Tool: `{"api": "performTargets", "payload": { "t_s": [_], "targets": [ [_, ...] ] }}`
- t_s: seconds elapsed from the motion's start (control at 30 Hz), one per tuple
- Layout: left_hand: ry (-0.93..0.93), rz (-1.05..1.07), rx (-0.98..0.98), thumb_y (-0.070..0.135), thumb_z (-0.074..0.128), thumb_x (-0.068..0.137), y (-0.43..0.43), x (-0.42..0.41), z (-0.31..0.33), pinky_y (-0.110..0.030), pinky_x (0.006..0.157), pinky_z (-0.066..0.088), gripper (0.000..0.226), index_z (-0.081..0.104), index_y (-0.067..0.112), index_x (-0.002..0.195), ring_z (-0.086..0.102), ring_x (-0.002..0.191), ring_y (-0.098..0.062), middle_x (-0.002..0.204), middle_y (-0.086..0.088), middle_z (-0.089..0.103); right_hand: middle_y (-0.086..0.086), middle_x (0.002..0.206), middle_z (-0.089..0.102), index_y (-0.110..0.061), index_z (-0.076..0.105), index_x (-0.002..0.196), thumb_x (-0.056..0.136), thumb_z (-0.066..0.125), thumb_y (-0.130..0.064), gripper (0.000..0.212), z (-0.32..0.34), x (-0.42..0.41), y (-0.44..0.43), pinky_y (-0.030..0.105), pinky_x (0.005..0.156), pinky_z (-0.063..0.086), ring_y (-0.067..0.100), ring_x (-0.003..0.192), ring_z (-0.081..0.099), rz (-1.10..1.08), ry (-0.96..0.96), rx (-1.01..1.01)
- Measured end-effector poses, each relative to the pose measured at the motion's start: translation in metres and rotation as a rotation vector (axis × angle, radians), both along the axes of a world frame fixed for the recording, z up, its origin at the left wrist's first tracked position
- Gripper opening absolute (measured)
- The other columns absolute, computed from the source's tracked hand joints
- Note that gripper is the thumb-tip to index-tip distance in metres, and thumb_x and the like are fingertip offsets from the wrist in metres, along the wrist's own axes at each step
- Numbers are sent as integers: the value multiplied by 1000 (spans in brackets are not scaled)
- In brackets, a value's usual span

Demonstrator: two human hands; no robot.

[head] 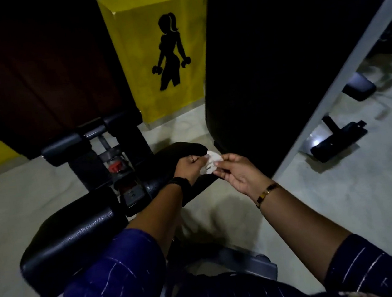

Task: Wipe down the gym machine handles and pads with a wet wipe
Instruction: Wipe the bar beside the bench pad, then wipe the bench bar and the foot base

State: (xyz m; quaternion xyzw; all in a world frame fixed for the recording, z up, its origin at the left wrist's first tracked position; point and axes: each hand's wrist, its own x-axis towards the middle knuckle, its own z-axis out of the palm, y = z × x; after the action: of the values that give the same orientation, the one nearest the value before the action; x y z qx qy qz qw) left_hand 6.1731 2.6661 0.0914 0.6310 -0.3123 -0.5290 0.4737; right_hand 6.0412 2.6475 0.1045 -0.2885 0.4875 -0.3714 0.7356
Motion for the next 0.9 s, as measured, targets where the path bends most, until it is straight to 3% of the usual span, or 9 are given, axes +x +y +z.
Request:
{"api": "performTargets", "payload": {
  "t_s": [0.13, 0.3, 0.43, 0.53, 0.63, 0.73, 0.8, 0.9],
  "targets": [
    [177, 114, 40, 3, 55, 97, 7, -6, 4, -19, 49, 53, 17, 61, -1, 82, 64, 49, -9, 60, -3, 66, 11, 82, 63, -7, 58, 91, 88, 47, 17, 27, 5, -5, -8, 20, 55, 55, 15, 64, 65, 160, 77, -31],
    [86, 224, 46, 12, 59, 97, 16, -16, 2, -17, 48, 47, 32, 56, 8, 65, 55, 51, -13, 48, 3, 58, 14, 84, 66, -3, 63, 102, 93, 45, 8, 23, 10, -9, -13, 26, 60, 56, 19, 65, 66, 290, -34, -12],
    [144, 323, 10, 10, 59, 96, 35, -31, 0, -16, 48, 48, 31, 53, 10, 66, 55, 50, -10, 54, -2, 57, 15, 89, 65, -3, 59, 96, 94, 52, -1, 8, 13, -14, -3, 27, 61, 55, 19, 70, 63, 394, 11, -51],
    [157, 402, 7, 12, 59, 96, 56, -37, -5, -19, 45, 45, 34, 50, 12, 64, 52, 43, -8, 47, 3, 52, 13, 83, 62, -8, 55, 88, 91, 49, 10, 19, 9, -16, 10, 25, 61, 52, 20, 72, 60, 463, 80, -64],
    [109, 488, 27, 17, 65, 93, 82, -39, -13, -24, 50, 38, 36, 48, 15, 60, 45, 49, -13, 50, 0, 47, 12, 82, 61, -10, 55, 88, 87, 46, 16, 28, 6, -18, 26, 26, 59, 46, 19, 70, 58, 575, 91, -51],
    [199, 623, 28, 15, 64, 93, 113, -43, -20, -20, 50, 49, 21, 58, 5, 75, 56, 57, -18, 65, -8, 59, 13, 89, 60, -9, 55, 94, 84, 41, 21, 35, -1, -14, 45, 26, 57, 48, 21, 75, 58, 687, 99, -22],
    [251, 696, 3, 18, 64, 94, 134, -45, -21, -26, 60, 55, 20, 62, 2, 81, 64, 64, -22, 71, -10, 65, 12, 88, 60, -10, 55, 92, 84, 36, 22, 38, -1, -8, 59, 23, 53, 51, 21, 77, 59, 748, 91, 3],
    [271, 756, -20, 22, 67, 92, 169, -48, -16, -31, 74, 53, 17, 69, 11, 79, 67, 71, -18, 74, -4, 71, 11, 83, 59, -10, 54, 88, 85, 35, 22, 38, 0, 3, 82, 23, 55, 51, 19, 74, 58, 809, 84, 31]
  ]
}}
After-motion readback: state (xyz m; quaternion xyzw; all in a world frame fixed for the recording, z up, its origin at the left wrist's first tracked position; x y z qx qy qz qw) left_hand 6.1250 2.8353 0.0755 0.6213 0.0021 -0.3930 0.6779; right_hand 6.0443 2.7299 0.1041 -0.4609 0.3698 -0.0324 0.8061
